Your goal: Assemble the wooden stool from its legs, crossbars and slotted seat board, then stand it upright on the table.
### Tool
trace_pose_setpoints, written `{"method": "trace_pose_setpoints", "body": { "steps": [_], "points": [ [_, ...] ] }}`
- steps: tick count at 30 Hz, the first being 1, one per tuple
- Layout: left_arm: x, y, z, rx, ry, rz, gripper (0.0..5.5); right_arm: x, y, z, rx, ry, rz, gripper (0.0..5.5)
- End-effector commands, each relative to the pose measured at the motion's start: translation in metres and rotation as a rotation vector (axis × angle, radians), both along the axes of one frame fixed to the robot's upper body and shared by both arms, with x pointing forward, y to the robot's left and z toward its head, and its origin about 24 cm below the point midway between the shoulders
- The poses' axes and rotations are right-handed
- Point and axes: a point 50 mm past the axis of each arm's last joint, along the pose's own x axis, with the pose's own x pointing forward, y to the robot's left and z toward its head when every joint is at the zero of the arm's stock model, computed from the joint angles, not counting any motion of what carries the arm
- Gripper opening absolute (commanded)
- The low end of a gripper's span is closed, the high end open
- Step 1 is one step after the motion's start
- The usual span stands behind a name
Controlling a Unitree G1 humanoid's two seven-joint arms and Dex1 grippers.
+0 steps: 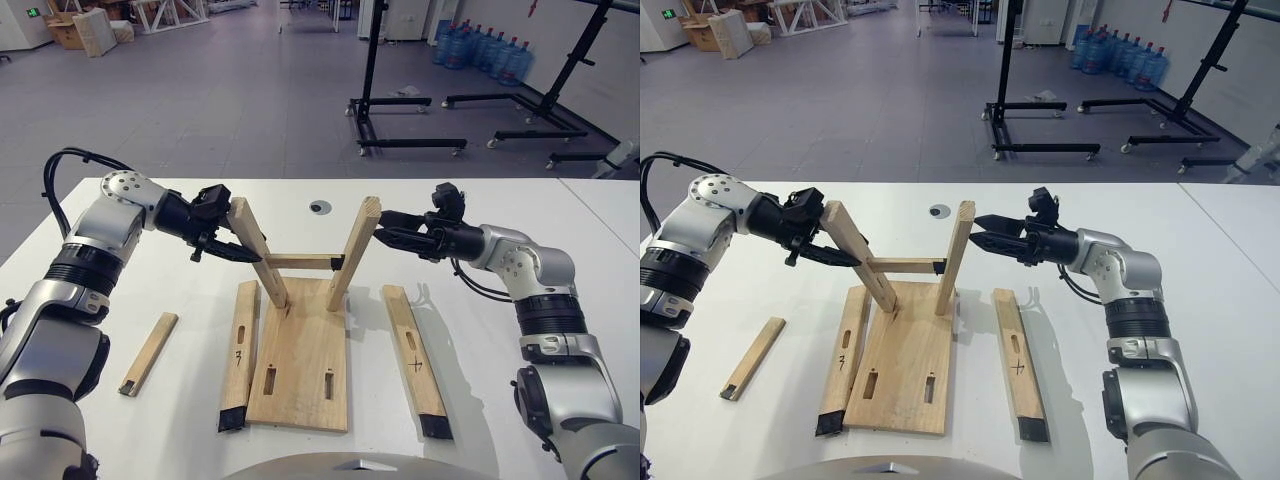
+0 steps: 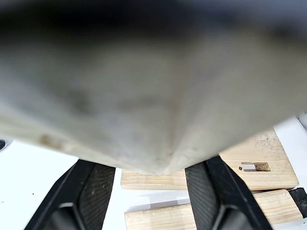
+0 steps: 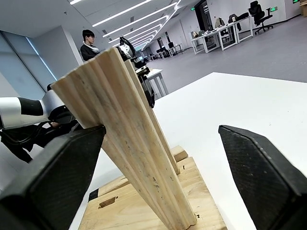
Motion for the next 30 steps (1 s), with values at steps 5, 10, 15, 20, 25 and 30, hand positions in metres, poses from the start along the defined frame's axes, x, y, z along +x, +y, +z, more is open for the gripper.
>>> {"method": "trace_pose_setpoints", "body": {
  "steps": [5, 10, 15, 20, 25, 30],
  "points": [
    [-0.018, -0.021, -0.053, 0.272, -0.001, -0.118, 2.01, -0.002, 0.001, -0.016, -0.139, -0.066, -0.137, 4.34],
    [-0.02, -0.016, -0.053, 0.285, 0.004, -0.108, 2.03, 0.0, -0.03, -0.009, -0.118, -0.116, -0.36, 4.34],
    [-0.019, -0.012, -0.052, 0.297, -0.006, -0.091, 2.03, 0.01, -0.042, -0.003, -0.145, -0.204, -0.621, 4.34],
    [-0.011, -0.011, -0.05, 0.3, -0.05, 0.008, 2.39, 0.011, -0.027, -0.004, -0.109, -0.231, -0.669, 4.34],
    [-0.009, -0.009, -0.032, 0.214, -0.085, 0.078, 3.1, 0.009, -0.023, -0.003, -0.073, -0.23, -0.716, 4.34],
    [-0.014, 0.008, -0.01, 0.152, -0.171, 0.205, 3.31, 0.005, -0.032, -0.002, -0.044, -0.229, -0.832, 4.34]
  ]
}}
